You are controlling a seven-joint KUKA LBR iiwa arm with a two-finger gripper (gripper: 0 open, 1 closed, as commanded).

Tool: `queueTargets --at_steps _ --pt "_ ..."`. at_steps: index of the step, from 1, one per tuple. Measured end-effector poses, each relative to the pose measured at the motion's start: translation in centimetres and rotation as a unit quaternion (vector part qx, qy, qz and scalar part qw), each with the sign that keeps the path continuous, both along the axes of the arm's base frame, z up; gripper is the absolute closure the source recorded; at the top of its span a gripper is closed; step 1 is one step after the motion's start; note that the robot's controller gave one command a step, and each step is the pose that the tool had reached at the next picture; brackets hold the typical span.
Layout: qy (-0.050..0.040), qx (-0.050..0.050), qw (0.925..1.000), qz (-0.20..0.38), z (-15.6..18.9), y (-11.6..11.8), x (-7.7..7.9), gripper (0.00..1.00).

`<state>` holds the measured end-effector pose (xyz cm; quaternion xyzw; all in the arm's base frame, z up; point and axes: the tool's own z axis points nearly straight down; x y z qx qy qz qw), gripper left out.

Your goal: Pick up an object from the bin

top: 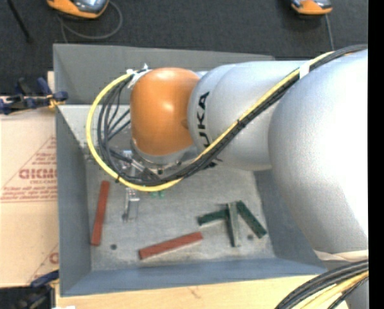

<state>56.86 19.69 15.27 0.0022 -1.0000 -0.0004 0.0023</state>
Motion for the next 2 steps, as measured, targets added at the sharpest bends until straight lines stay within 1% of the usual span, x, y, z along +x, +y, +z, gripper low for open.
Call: queueTargets --at_steps 1,2 --pt "-0.0028 -0.002 0.9968 0.080 5.7 -11.6 -8.4 0.00" --pt "-0.0025 0.001 0.9866 0.163 -8.6 -14.2 -7.3 0.00"
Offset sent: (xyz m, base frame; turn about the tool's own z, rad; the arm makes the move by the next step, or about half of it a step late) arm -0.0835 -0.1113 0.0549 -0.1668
